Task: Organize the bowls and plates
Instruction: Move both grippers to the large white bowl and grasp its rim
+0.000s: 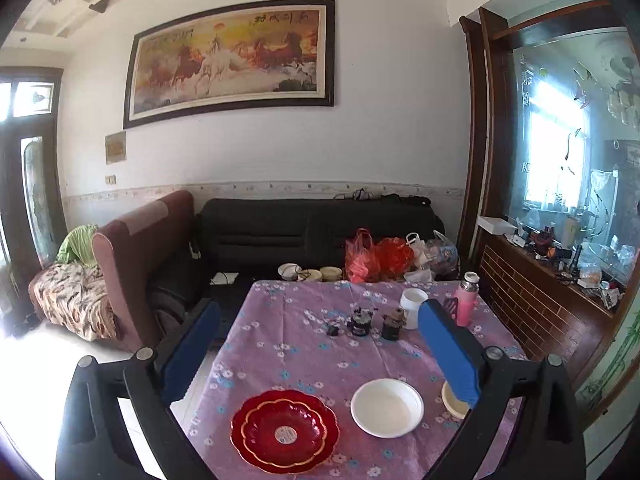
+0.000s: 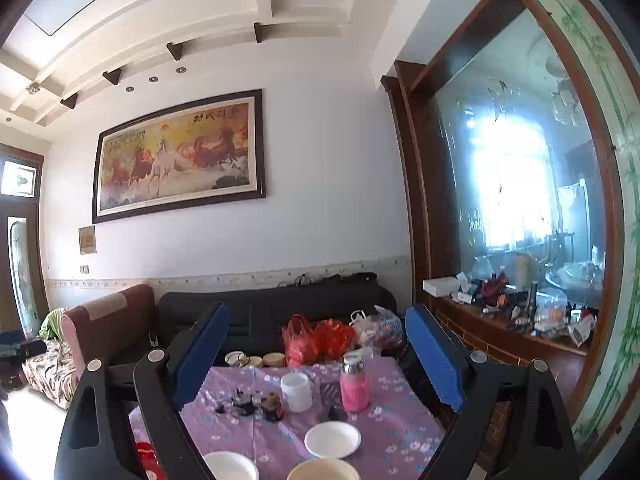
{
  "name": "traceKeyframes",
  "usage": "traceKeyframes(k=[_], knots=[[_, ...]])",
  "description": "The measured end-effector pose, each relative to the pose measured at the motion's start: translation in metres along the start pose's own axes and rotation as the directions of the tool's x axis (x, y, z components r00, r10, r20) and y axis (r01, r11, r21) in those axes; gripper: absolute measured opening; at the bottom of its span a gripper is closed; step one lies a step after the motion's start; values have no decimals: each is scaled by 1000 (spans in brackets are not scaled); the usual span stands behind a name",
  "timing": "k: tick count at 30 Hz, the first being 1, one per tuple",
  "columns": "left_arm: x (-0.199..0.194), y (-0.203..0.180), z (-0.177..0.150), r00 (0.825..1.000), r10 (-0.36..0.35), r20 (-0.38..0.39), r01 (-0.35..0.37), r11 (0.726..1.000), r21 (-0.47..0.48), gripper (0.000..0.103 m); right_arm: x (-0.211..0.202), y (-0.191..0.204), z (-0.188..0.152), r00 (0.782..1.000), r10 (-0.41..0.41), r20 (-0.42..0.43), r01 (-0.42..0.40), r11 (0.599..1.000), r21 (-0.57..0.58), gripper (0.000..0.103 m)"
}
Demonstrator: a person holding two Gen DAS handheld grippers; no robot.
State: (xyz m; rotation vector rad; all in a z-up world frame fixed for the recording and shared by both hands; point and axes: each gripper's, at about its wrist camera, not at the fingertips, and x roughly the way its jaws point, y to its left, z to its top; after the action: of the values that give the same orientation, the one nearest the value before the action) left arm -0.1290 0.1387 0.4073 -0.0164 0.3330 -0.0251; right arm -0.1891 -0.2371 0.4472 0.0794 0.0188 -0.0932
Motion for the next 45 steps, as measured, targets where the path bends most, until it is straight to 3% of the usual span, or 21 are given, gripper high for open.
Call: traceKeyframes(k=[3, 5, 8, 10, 15, 20, 22, 24, 26, 33, 38, 43, 45], knots=[[22, 9, -6, 1000, 13, -7, -13, 1000, -25, 103, 25, 15, 47, 1000, 10, -21, -10, 1000, -3, 93], [45, 15, -22, 999, -18, -35, 17, 998, -56, 103, 48, 26, 56, 997, 34, -69, -35, 999, -3, 94], [85, 17, -61, 993, -53, -110, 42, 994, -101, 103, 84, 42, 17, 979, 94, -179, -91, 996, 23, 94], [111, 12, -87, 988, -48, -150, 33, 994, -101, 103, 111, 49, -32, 949, 153, -275, -142, 988, 61, 95], [167, -4, -140, 972, -33, -231, 13, 996, -87, 103, 163, 65, -172, 845, 258, -469, -218, 966, 138, 94], [221, -24, -180, 948, 0, -317, -17, 998, -52, 103, 210, 73, -300, 693, 291, -659, -198, 957, 214, 83], [241, -30, -190, 936, 3, -351, -22, 998, -51, 103, 225, 71, -337, 643, 293, -707, -175, 956, 237, 82], [261, -37, -198, 916, -17, -401, -4, 999, -52, 103, 235, 71, -361, 608, 299, -736, -158, 954, 257, 82], [281, -45, -209, 896, -13, -445, -5, 999, -40, 103, 241, 71, -382, 588, 299, -752, -145, 953, 266, 82], [334, -60, -245, 821, -58, -569, 21, 997, -72, 102, 256, 77, -407, 569, 295, -767, -138, 954, 265, 82], [346, -68, -250, 805, -63, -590, 45, 998, -45, 86, 258, 87, -416, 590, 291, -753, -154, 956, 248, 79], [353, -73, -255, 791, -59, -609, 54, 998, -26, 83, 258, 91, -424, 594, 309, -743, -167, 951, 261, 73], [356, -76, -259, 778, -61, -625, 64, 998, -18, 68, 258, 91, -425, 597, 313, -739, -169, 949, 266, 69]])
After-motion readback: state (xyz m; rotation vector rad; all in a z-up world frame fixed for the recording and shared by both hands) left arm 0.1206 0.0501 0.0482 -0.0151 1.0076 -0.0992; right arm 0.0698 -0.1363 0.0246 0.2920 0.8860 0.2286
